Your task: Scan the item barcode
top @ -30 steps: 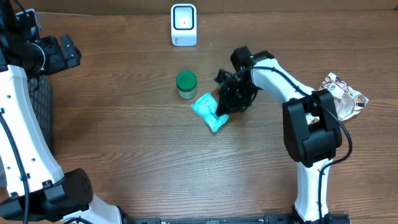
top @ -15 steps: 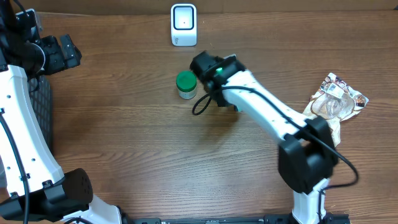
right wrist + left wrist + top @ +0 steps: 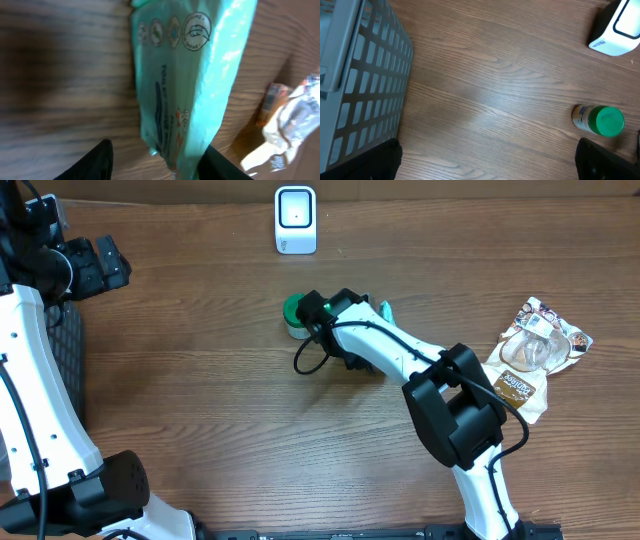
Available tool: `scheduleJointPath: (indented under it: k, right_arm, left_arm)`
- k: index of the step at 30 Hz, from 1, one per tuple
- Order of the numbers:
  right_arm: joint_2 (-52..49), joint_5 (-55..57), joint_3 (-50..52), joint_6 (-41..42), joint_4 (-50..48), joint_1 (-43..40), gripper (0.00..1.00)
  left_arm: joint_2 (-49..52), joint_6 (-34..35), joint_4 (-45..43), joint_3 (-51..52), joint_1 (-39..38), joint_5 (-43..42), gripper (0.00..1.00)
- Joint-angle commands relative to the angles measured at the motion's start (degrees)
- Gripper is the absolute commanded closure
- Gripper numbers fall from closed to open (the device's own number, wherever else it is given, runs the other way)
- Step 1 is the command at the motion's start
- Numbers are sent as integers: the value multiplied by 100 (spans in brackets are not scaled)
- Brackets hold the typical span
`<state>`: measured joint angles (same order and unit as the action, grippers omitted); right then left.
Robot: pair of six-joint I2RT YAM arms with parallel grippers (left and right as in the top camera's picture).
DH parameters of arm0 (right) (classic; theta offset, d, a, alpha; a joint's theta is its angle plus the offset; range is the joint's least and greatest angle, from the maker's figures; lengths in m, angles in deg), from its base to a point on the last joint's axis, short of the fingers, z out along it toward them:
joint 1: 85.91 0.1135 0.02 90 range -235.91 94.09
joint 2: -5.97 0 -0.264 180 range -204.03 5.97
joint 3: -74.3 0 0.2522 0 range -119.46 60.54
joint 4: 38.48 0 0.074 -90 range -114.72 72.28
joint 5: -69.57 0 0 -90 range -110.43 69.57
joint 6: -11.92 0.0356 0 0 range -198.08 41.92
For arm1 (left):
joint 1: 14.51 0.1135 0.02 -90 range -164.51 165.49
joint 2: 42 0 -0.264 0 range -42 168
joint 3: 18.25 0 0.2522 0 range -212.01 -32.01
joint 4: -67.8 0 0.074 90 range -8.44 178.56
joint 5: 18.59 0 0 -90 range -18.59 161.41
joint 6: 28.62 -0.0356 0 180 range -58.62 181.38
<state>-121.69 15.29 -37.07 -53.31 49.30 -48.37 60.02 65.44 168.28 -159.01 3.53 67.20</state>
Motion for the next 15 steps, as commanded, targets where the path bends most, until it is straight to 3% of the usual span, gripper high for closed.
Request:
scheduleJointPath:
  k: [1, 4, 7, 9, 15]
  right_arm:
    - [92, -883, -109, -125, 26, 7, 52]
    - [164, -1154, -308, -140, 37, 7, 52]
    - [240, -1849, -511, -686, -2, 7, 53]
    - [295, -2402, -686, -951, 28, 7, 59]
    - [588, -2850, -1283, -846, 337, -293, 63]
  left_arm:
    - [-2, -87, 2, 20, -11, 17, 0]
    - [-2, -87, 2, 20, -11, 17, 0]
    - [-2, -87, 2, 20, -11, 17, 0]
    - [-2, -87, 2, 20, -11, 17, 0]
    - [-2, -87, 2, 20, -11, 17, 0]
